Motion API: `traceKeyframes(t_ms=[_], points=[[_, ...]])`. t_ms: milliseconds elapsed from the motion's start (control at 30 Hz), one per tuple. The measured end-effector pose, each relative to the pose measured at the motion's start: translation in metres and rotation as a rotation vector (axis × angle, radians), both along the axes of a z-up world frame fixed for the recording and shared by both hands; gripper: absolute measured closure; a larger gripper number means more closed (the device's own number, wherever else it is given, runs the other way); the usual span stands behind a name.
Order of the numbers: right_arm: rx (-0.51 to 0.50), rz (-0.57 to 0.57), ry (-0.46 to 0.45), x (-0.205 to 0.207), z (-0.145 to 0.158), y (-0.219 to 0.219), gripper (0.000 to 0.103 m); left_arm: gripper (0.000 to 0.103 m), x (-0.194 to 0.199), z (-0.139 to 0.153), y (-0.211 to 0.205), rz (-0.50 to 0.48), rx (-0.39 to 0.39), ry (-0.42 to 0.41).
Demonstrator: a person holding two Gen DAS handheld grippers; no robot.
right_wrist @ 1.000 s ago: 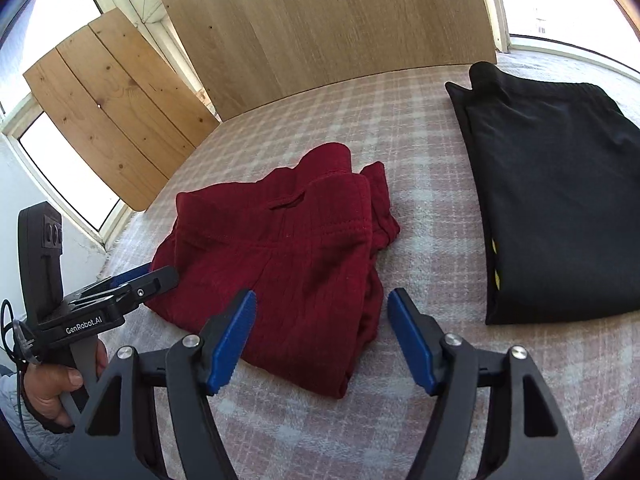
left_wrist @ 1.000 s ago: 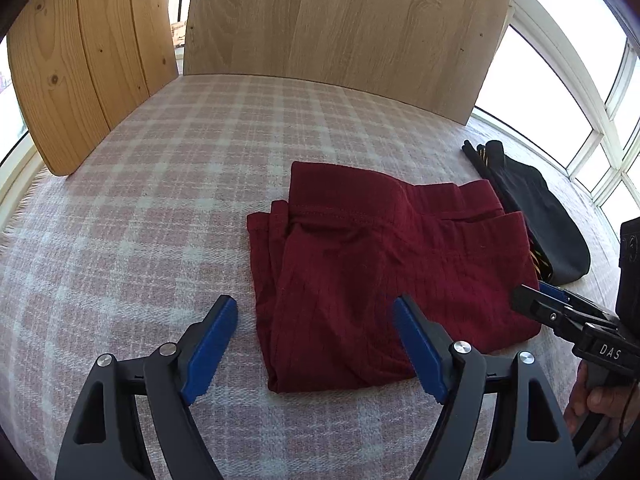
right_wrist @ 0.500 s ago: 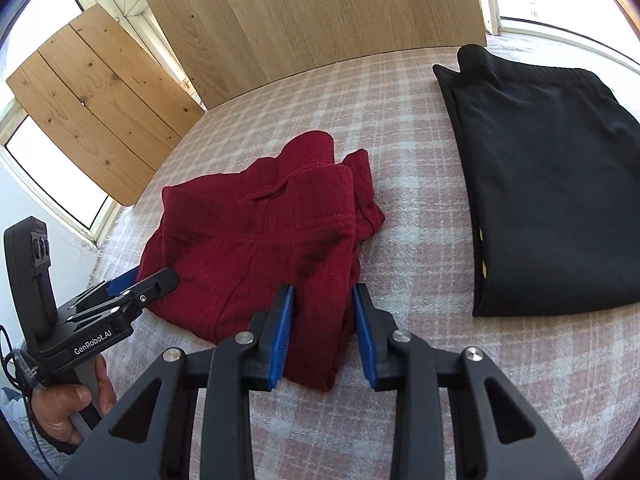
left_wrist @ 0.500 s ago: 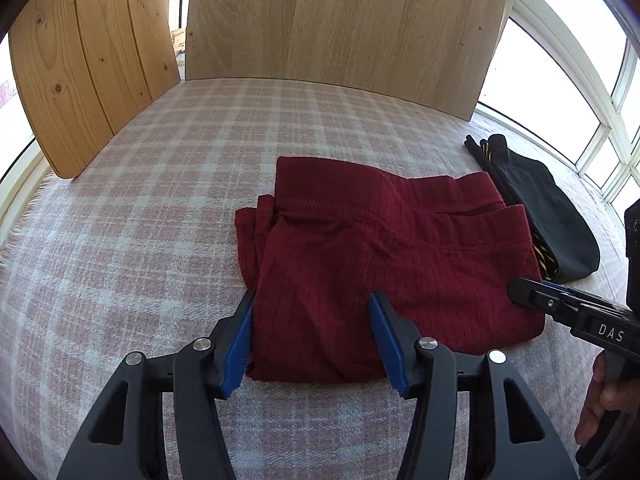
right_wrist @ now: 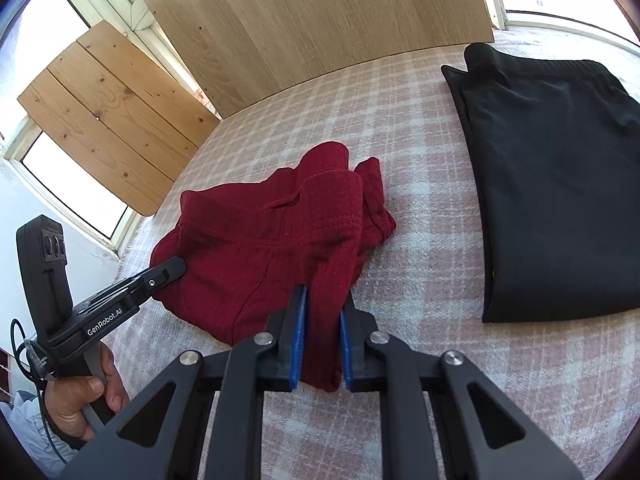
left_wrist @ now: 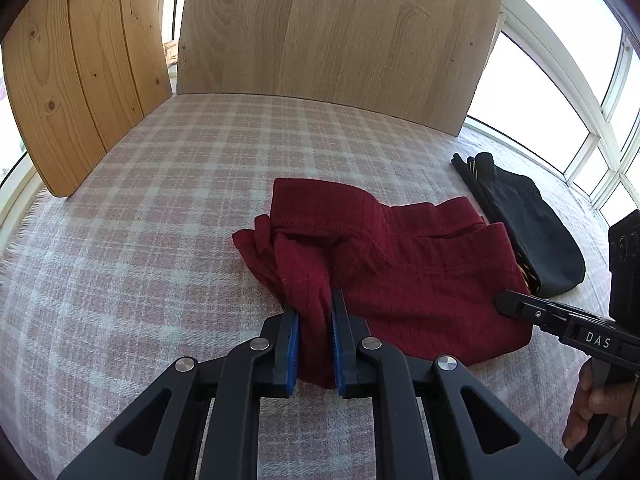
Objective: Fold clothes
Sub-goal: 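Grasp the folded dark red garment edge with both tools, then lift the dark red garment and carry it onto the folded black pants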
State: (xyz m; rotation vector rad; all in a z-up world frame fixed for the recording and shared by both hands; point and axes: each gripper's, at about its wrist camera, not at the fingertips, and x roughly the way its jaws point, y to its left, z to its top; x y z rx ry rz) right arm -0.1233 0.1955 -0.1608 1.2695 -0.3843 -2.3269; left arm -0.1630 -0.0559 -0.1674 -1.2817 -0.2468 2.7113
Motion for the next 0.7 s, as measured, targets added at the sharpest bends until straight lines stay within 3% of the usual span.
traceKeyframes(t_ms=[100, 367, 700], points=[[-0.011, -0.003, 0.014, 0.0, 0.006, 0.001, 0.089, 0.091, -0.003, 0.009, 0.005, -0.021, -0.031, 0.025], [-0.045, -0.018, 0.035, -0.004, 0.022, 0.006, 0.09, 0.091, -0.014, 0.032, 0.003, -0.019, 0.007, 0.037], [-0.064, -0.036, 0.048, -0.008, 0.033, 0.012, 0.09, 0.091, -0.019, 0.052, 0.01, -0.049, -0.001, 0.078]])
